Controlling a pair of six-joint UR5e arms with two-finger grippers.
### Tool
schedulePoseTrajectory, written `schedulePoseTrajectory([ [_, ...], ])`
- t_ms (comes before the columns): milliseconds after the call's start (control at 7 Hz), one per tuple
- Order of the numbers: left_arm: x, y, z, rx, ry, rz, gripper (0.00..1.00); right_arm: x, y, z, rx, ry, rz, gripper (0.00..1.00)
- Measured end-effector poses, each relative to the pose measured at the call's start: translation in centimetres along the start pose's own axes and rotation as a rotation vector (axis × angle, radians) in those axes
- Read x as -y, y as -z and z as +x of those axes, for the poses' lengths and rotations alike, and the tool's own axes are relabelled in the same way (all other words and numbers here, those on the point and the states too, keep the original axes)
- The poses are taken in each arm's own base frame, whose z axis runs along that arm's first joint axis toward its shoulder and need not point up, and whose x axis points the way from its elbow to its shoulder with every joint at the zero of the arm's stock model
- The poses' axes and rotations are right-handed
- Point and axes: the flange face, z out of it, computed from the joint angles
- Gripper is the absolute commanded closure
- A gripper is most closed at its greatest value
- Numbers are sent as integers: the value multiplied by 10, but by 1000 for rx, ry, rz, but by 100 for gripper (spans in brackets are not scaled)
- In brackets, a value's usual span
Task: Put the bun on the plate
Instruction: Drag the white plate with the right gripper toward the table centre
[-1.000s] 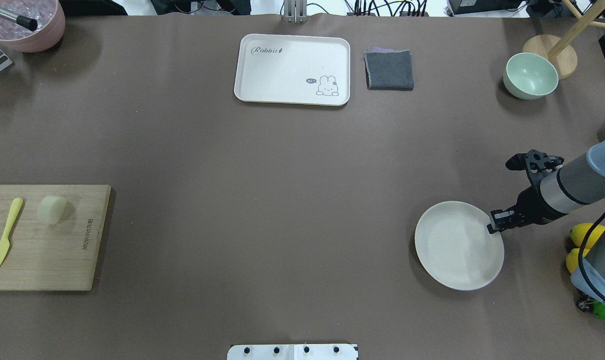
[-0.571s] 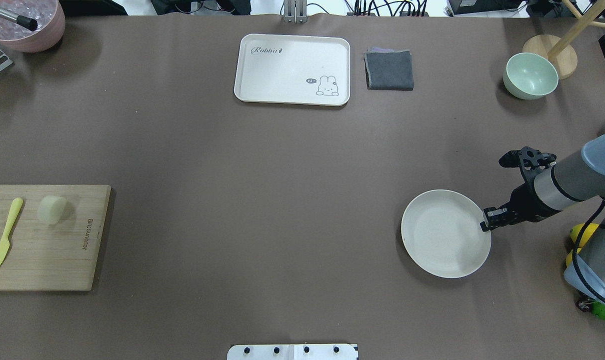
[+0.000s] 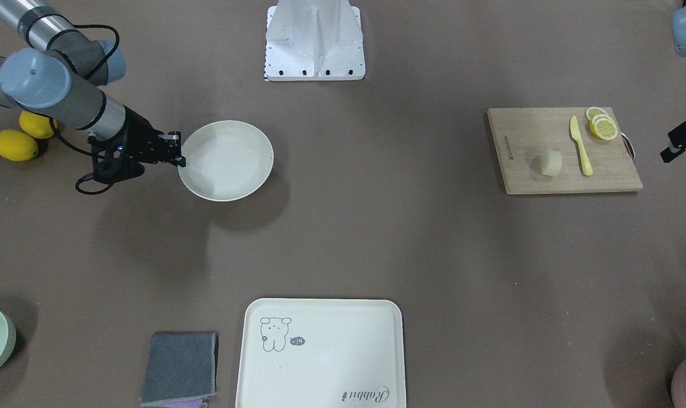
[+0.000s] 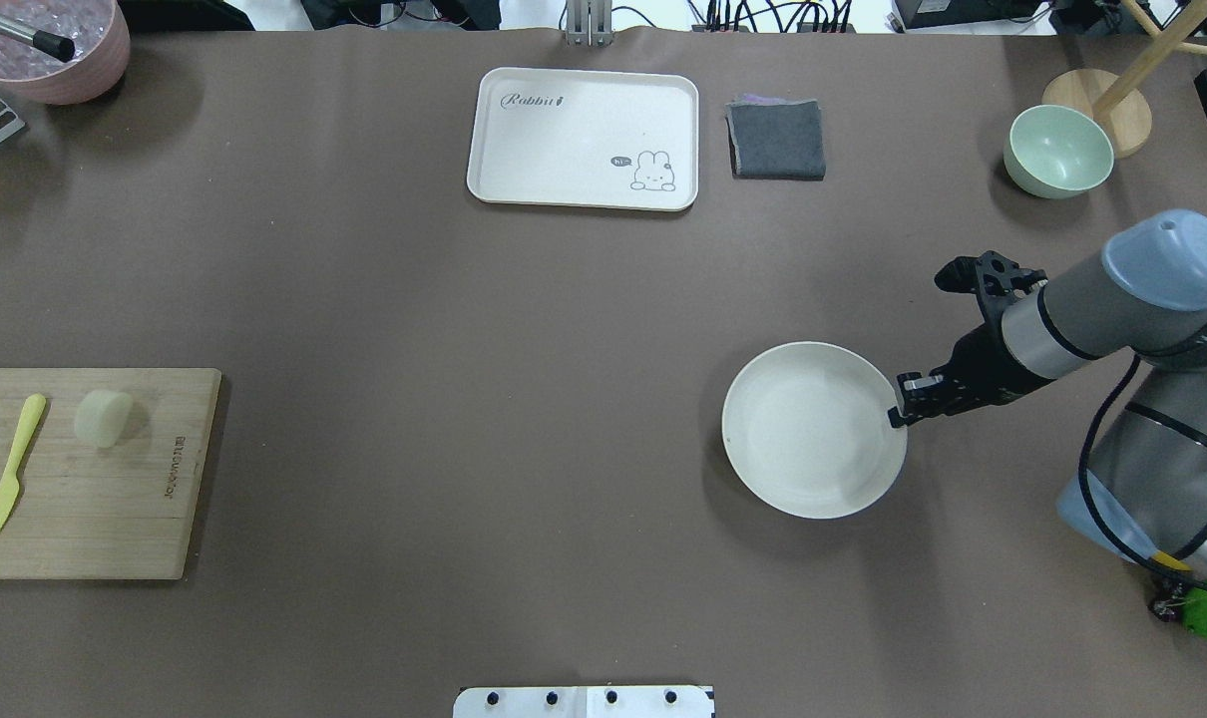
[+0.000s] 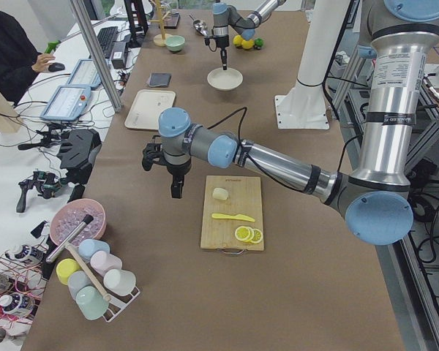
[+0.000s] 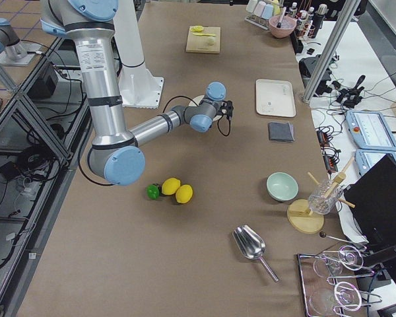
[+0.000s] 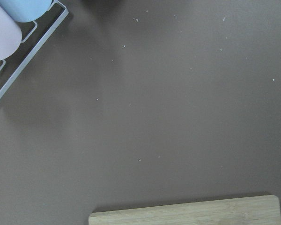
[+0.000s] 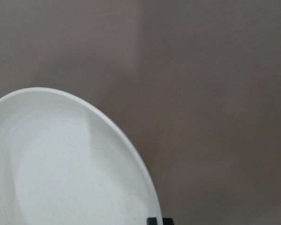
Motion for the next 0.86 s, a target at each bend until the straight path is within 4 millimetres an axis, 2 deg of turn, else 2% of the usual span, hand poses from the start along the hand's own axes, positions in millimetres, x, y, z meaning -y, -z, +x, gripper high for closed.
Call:
schedulePoseTrajectory([
  [143, -4, -18, 23, -9, 13, -7, 3, 5, -20, -39, 13, -25, 10, 100],
  [286, -14, -40, 41, -4, 11, -8, 3, 9, -37, -68, 22, -42, 15, 100],
  [429, -30, -67, 50, 15, -13, -2, 3, 13, -51, -90, 24, -54, 18, 100],
  [571, -44, -92, 56, 23, -35, 6, 3, 21, -66, -108, 22, -64, 22, 100],
  [857, -74, -138, 68, 39, -51, -16, 3, 25, -87, -126, 10, -75, 27, 100],
])
